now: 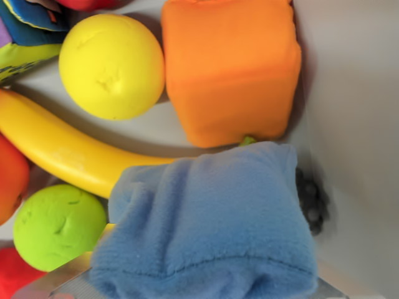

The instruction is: Pick an object from the bin

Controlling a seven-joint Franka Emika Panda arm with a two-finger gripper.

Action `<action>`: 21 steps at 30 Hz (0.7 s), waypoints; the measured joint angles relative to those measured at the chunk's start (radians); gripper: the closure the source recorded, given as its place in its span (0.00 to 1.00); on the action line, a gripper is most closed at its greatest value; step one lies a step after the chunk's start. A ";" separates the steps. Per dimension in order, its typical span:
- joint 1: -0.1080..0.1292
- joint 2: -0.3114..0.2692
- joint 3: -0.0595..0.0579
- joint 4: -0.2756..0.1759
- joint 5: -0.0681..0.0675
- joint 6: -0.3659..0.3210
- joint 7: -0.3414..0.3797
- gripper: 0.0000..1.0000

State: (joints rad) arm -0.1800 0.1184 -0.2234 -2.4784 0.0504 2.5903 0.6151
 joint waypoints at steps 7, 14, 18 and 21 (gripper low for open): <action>0.000 -0.065 -0.002 0.004 -0.028 -0.066 0.020 1.00; -0.002 -0.133 -0.003 0.021 -0.053 -0.148 0.038 1.00; -0.002 -0.165 -0.003 0.032 -0.062 -0.191 0.045 1.00; -0.002 -0.189 -0.003 0.044 -0.069 -0.226 0.050 1.00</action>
State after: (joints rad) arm -0.1825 -0.0708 -0.2261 -2.4346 -0.0182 2.3644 0.6654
